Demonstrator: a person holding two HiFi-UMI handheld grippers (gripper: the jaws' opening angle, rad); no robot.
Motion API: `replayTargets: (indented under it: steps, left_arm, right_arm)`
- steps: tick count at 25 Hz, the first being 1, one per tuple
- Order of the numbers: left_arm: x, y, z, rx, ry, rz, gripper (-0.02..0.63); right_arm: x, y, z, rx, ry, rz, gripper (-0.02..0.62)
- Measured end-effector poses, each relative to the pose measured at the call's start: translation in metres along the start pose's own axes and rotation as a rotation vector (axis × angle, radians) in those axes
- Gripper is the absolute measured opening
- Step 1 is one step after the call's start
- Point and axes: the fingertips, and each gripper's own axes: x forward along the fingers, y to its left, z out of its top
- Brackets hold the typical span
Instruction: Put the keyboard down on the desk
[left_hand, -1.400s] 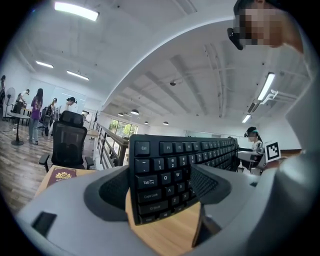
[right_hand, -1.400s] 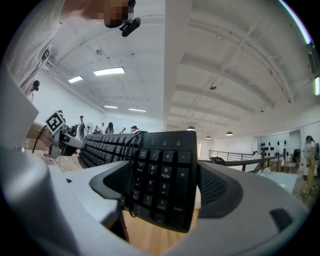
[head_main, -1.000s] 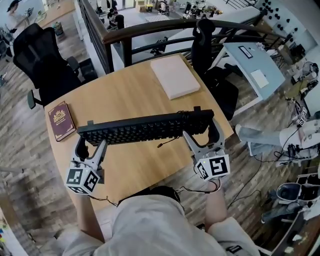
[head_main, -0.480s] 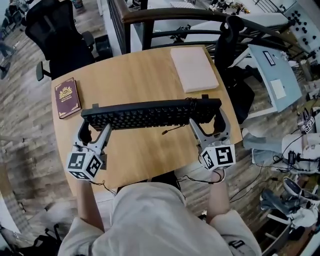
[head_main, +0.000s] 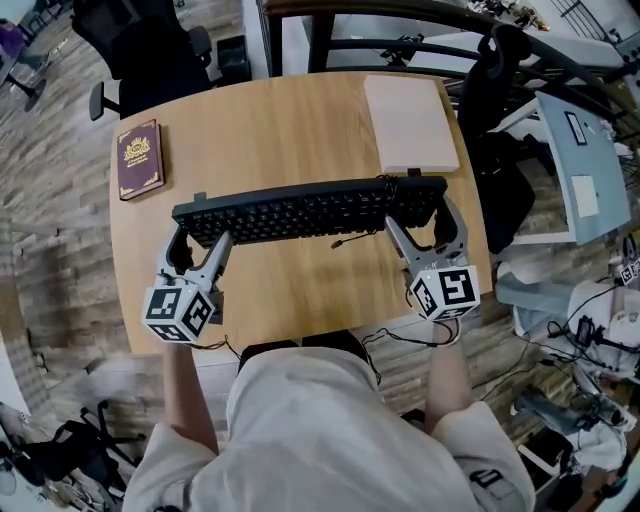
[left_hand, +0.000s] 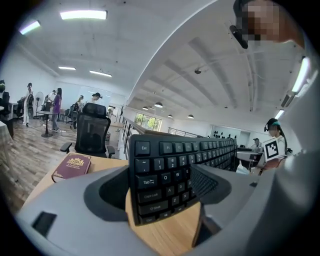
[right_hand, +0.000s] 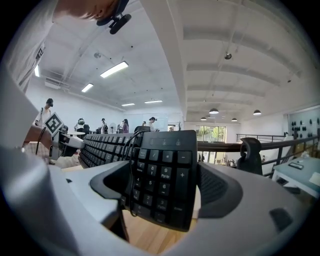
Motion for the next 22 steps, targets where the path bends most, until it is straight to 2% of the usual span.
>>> replayTargets:
  steps: [10,17,22]
  left_arm:
    - [-0.009,-0.013,-0.049,-0.008,0.106,0.086,0.382]
    - [-0.012,-0.011,-0.096,-0.033,0.205,0.116,0.383]
    - [-0.014,-0.014,-0.116,-0.046,0.247,0.138,0.382]
  right_arm:
    - [0.008,-0.009,-0.068,0.106,0.112,0.105,0.420]
    - [0.005,-0.002,-0.131,0.188,0.241,0.144,0.419]
    - [0.000,0.000,-0.159,0.230,0.305,0.164,0.417]
